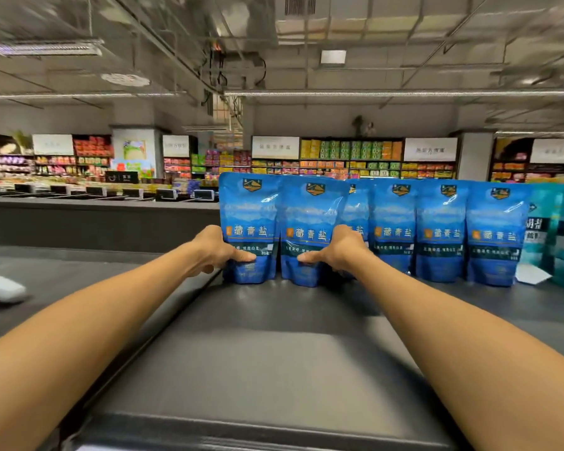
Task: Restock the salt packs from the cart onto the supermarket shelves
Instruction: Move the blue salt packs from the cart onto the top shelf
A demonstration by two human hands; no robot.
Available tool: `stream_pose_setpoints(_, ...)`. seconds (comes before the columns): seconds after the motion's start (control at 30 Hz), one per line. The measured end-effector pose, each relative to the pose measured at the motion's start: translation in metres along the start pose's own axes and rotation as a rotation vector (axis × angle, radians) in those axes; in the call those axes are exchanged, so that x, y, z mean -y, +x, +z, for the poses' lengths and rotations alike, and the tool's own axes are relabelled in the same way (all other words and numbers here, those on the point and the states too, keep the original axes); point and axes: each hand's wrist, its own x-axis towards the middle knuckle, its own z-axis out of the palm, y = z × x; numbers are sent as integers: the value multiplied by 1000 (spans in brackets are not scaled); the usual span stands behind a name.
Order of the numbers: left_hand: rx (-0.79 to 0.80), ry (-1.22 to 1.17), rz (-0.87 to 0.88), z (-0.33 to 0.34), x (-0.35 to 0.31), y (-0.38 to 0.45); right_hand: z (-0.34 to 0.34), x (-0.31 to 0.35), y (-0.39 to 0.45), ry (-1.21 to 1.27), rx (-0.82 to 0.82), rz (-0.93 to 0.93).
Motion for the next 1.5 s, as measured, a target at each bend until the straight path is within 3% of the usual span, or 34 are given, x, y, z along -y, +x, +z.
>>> stream_pose_setpoints(0.17, 5, -18, -2, -3, -1, 7, 9, 6, 4, 164, -51, -7)
stream_pose_setpoints(0.9, -1, 67, -61, 3, 2, 6, 25, 7, -5, 72, -136, -10)
stream_pose_setpoints(1.17, -55, 137, -16, -7, -8, -13, 13, 6, -17, 26, -47, 0)
stream_pose_setpoints(1.37, -198, 116, 135, -4, -29, -44, -28, -7, -41, -33, -118, -49)
stream_pose_setpoints(1.5, -144, -39, 235, 19, -67, -83, -69, -25, -73, 185, -144, -104)
